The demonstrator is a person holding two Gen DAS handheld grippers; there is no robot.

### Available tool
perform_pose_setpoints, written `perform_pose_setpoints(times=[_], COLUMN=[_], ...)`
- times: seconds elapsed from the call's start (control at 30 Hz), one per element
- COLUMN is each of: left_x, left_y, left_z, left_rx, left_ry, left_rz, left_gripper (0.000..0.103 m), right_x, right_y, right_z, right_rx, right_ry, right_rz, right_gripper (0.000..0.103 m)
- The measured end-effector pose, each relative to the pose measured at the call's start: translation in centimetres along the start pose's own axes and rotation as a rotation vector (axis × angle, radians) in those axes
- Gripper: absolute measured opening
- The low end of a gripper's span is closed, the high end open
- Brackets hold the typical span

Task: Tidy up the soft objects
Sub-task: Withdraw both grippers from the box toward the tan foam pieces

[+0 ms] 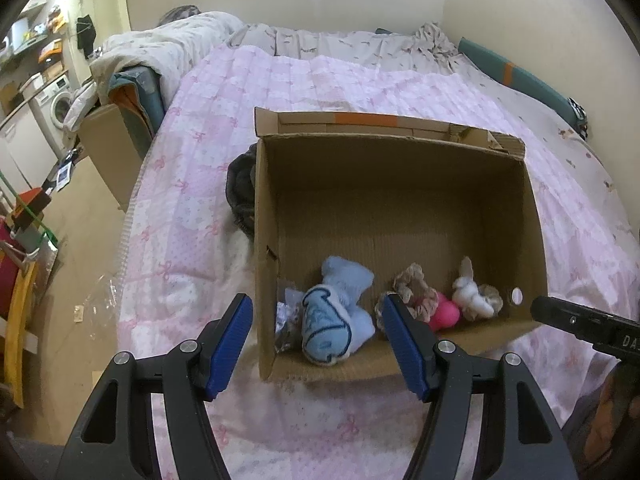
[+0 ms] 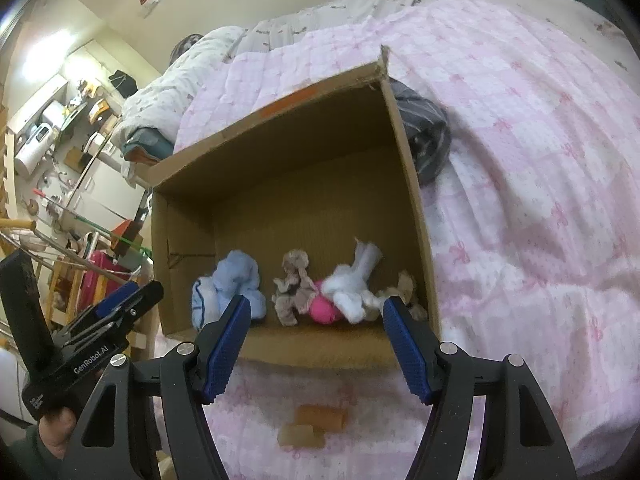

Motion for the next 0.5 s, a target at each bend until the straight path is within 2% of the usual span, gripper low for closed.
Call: perform_pose_setpoints(times=[0.23,0.5], left_x=[-0.8,-3.7], left_y=[2.8,6.5], left_z=[1.3,1.8], left_rx=[0.059,0.169], left_ry=[0.017,0.074], left_rz=[-0.005,0.04], left_gripper=[0.064,0.064], right_x=[-0.6,-3.0], right_y=[1.8,3.2], right_z=[1.2,2.4], right_rx=[0.024,0.055], right_ry=[0.027,0.074], right_rz=[0.005,-0.07], right_gripper=[0.073,0.073])
Point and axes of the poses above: each gripper's, at about its wrist camera, not at the fingertips, and z roughly against the way its jaws point, x to its left, y to its underside, the point moved 3 cm from there along -z, roughly the way its jaws point, and after that the axes turned 13 degrees about -x, right-handed, at the moved point
